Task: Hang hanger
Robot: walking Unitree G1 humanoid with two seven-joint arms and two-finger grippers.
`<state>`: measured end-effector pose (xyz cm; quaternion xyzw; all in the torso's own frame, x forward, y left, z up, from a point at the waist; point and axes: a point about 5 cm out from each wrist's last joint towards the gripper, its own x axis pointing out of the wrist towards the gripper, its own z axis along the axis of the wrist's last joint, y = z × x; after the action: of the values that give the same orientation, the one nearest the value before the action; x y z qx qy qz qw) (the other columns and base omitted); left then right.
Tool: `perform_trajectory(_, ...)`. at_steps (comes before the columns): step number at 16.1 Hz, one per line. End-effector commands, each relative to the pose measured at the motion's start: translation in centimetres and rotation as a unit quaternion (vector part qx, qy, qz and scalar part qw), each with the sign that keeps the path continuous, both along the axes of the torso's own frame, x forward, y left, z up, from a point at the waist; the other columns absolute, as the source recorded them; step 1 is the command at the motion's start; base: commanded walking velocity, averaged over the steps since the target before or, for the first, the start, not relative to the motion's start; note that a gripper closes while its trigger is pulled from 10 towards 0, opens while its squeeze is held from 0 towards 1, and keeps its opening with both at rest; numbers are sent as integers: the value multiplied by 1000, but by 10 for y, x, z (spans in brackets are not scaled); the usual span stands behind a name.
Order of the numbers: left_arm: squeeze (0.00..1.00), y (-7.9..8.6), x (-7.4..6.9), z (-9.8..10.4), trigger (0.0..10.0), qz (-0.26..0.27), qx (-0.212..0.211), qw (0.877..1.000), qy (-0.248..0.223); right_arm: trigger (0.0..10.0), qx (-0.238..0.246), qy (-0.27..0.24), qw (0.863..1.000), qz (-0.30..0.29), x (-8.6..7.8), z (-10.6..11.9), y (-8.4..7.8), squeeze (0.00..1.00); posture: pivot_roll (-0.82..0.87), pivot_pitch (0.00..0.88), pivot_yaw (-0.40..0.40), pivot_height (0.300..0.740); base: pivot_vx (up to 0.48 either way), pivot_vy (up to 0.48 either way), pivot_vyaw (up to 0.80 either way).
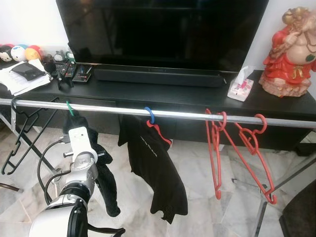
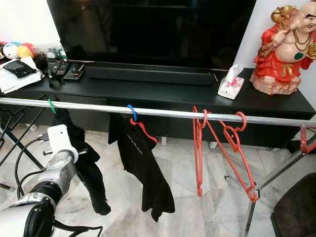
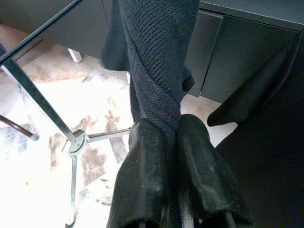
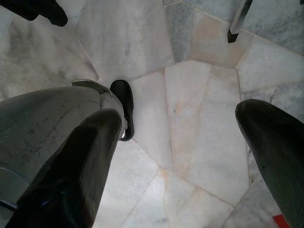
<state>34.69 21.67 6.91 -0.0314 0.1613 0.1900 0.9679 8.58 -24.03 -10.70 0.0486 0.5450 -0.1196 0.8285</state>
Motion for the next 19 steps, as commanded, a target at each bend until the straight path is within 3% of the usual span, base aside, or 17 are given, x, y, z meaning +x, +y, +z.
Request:
perform_trajectory(1, 0, 2, 1, 2, 0, 5, -1, 1000, -1, 10000, -3, -3, 1000, -6, 0, 1, -2, 0, -59, 0, -31, 740, 0, 0, 0)
perform_trajectory(5, 0, 1, 1, 1, 0, 6, -1, 1000, -2, 10000, -2, -3, 1000, -4, 0, 1, -3, 0, -59, 0, -34, 740, 0, 0, 0)
perform_trajectory(8, 0, -1, 4, 16, 0, -6, 9, 997, -70, 10000, -4, -2, 1000, -1, -1, 1, -3, 0, -56, 0, -35, 740, 0, 0, 0)
perform_trajectory(9, 0, -6, 5, 26, 0, -34, 20, 992, -119, 10000, -4, -1, 1000, 2, -1, 1, -3, 0, -55, 0, -35, 740, 0, 0, 0)
perform_trajectory(10, 0, -10, 2, 30, 4549, -54, 39, 988, -141, 10000, -4, -2, 1000, 2, -1, 1, -3, 0, -48, 0, -35, 740, 0, 0, 0)
perform_trajectory(11, 0, -14, 0, 31, 4549, -66, 55, 985, -151, 10000, -4, -2, 1000, 2, -1, 1, -3, 0, -48, 0, -35, 740, 0, 0, 0)
perform_trajectory(12, 0, -17, -5, 31, 10000, -77, 62, 981, -164, 10000, -4, -2, 1000, 4, -1, 1, -3, 0, -47, 0, -35, 740, 0, 0, 0)
perform_trajectory(15, 0, -20, -23, 23, 10000, -98, 71, 978, -172, 10000, -4, -1, 1000, 7, -2, 1, -3, 0, -45, 0, -35, 740, 0, 0, 0)
perform_trajectory(19, 0, -18, -65, 1, 10000, -129, 88, 977, -142, 10000, -2, 0, 1000, 14, -1, 1, -4, 0, -36, 0, -37, 740, 0, 0, 0)
